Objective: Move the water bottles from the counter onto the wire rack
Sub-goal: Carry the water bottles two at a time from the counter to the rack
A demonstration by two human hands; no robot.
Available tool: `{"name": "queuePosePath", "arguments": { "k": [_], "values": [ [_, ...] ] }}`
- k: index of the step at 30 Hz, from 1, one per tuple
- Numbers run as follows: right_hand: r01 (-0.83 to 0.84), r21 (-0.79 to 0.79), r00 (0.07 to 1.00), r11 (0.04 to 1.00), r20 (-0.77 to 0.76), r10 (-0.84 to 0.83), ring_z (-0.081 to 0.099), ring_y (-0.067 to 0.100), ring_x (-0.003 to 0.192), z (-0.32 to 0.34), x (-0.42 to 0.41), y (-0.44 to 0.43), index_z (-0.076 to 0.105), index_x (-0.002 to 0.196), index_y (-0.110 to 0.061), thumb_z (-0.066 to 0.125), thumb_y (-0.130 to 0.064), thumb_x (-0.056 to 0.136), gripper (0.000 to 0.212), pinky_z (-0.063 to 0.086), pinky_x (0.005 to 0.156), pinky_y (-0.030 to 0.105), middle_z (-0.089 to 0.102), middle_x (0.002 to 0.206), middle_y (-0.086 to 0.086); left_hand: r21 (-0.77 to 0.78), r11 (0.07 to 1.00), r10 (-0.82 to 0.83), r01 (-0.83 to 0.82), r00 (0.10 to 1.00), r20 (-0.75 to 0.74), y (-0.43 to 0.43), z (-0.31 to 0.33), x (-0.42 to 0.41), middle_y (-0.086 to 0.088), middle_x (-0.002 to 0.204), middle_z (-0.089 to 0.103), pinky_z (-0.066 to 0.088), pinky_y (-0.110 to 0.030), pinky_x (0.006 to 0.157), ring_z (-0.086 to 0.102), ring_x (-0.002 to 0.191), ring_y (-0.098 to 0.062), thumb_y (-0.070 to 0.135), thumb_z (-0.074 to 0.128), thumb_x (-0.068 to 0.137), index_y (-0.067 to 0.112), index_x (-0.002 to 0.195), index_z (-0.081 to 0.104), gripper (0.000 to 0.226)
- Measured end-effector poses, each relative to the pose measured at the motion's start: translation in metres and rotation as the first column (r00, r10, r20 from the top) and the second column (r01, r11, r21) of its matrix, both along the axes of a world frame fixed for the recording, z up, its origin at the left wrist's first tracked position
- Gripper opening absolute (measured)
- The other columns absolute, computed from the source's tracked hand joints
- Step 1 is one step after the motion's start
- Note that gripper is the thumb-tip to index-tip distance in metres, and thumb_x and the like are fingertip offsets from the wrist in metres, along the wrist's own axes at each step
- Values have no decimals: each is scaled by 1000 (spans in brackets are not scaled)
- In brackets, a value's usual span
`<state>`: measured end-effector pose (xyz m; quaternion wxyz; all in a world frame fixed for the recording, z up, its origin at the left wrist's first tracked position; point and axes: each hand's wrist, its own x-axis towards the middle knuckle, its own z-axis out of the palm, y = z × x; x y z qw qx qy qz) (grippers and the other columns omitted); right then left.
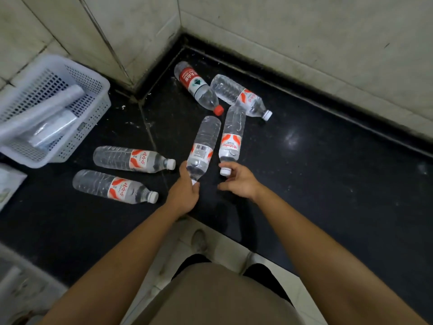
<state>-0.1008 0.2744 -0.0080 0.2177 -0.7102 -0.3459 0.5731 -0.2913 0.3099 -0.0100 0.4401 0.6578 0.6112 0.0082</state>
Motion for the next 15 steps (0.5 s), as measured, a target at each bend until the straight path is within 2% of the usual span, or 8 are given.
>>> {"name": "queuePosePath", "arguments": {
  "k": [2, 4, 5, 8, 11, 15],
  "values": [
    [16, 59, 985, 998, 169, -26, 61, 19, 99, 3, 10, -15, 55, 111, -38, 89, -25, 73, 53, 54, 88, 33, 59, 120, 3, 76, 997, 20, -19, 1000, -12, -6, 12, 3, -21, 132, 60, 49, -45, 92, 63, 109, -39, 22, 50, 102, 18, 157, 5, 71],
    [5, 132, 929, 991, 365, -54, 59, 24, 99, 13, 22, -29, 48, 112, -31, 80, -32, 84, 43, 47, 82, 32, 58, 114, 6, 191, 982, 7, -6, 1000, -3, -12, 27, 5, -20, 122, 64, 52, -46, 86, 66, 99, -36, 25, 49, 102, 15, 152, 17, 60],
    [21, 181, 907, 983, 409, -95, 61, 28, 98, 22, 29, -34, 45, 111, -27, 72, -31, 90, 35, 47, 79, 33, 61, 110, 8, 256, 967, -12, 8, 1000, 14, -14, 36, 8, -18, 116, 65, 54, -47, 82, 67, 93, -33, 26, 49, 103, 13, 147, 24, 52],
    [79, 288, 869, 954, 448, -208, 64, 37, 92, 58, 53, -40, 42, 109, -26, 57, -35, 96, 22, 46, 72, 37, 69, 101, 10, 436, 900, -57, 10, 994, 94, -9, 67, 20, -15, 103, 66, 55, -44, 70, 66, 80, -27, 27, 48, 102, 12, 129, 38, 33],
    [21, 372, 794, 928, 558, -241, 64, 39, 91, 102, 81, -28, 46, 116, -26, 53, -37, 95, 25, 39, 69, 36, 69, 99, 10, 513, 858, -61, -5, 992, 112, 8, 97, 39, -15, 105, 65, 52, -43, 77, 65, 89, -30, 30, 50, 102, 11, 125, 43, 31],
    [-124, 305, 748, 944, 654, -113, 63, 40, 104, 150, 115, -14, 59, 117, -26, 56, -40, 92, 28, 46, 78, 39, 71, 109, 13, 520, 854, -88, 28, 992, 91, 17, 119, 57, -13, 98, 66, 46, -40, 78, 64, 90, -34, 33, 52, 101, 10, 122, 51, 31]
  ]
}}
